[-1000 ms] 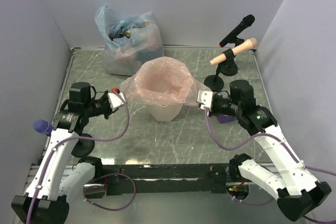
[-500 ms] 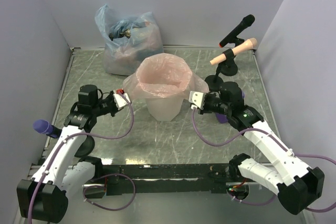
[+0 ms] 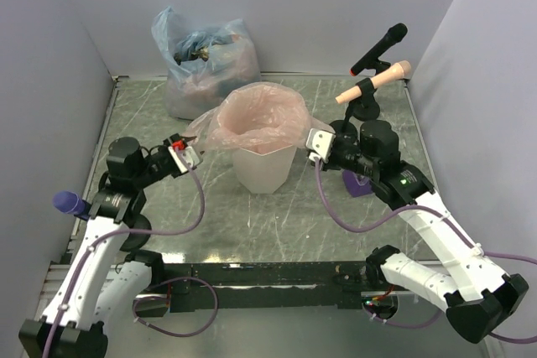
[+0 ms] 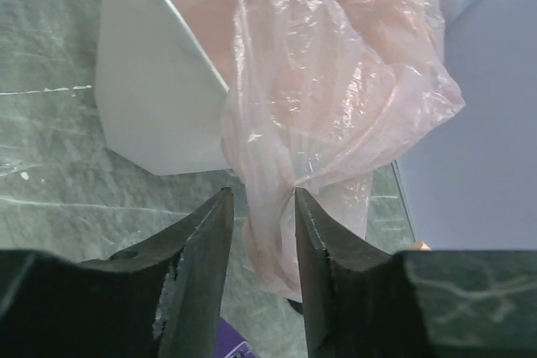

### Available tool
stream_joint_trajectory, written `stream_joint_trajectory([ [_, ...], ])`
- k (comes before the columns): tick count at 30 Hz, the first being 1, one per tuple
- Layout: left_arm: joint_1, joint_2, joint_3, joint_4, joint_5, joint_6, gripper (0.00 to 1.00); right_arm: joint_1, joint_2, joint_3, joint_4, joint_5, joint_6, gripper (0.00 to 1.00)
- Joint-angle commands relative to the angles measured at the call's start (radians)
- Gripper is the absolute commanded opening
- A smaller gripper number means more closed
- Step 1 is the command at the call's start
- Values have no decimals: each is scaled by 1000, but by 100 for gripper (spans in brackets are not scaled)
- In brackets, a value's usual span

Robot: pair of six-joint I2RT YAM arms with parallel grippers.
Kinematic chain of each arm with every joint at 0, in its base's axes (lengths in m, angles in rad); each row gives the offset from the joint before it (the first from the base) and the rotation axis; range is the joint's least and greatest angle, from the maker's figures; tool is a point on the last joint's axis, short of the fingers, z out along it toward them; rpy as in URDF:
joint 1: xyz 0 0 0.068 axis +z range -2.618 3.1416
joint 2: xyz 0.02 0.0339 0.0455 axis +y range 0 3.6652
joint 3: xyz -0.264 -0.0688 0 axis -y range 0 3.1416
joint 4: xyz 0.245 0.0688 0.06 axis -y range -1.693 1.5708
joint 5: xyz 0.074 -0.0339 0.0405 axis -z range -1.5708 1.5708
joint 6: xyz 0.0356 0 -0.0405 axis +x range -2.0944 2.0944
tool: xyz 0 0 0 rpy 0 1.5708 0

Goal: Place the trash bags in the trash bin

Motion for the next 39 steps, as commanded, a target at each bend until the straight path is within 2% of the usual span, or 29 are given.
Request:
stream_joint_trajectory([
  [1, -24, -29, -20, 80, -3, 23, 48, 25, -4, 29, -25, 7, 3, 44],
  [11, -133, 43, -21, 127, -69, 59, 47, 74, -24, 41, -22, 92, -45, 54],
  [15, -191, 63, -32, 173, -117, 62, 35, 83, -39, 15, -1, 83, -68, 56],
  [17, -214, 69, -33, 198, -138, 53, 26, 94, -27, 9, 8, 77, -68, 55],
  [20, -237, 73, -35, 198, -155, 62, 13, 116, -18, -9, 44, 78, -79, 50],
  [21, -239, 74, -37, 197, -158, 66, 9, 123, -15, -17, 57, 84, -88, 45],
  [24, -245, 73, -26, 197, -166, 77, 1, 145, -10, -29, 74, 96, -117, 26],
  [27, -247, 65, -10, 181, -174, 89, 1, 148, -17, -29, 76, 107, -119, 3],
  [28, -247, 62, -6, 171, -174, 96, 0, 149, -22, -29, 67, 109, -122, 0],
  [39, -247, -64, -86, 56, -177, 214, 0, 148, -166, -166, 10, 104, -261, 0],
])
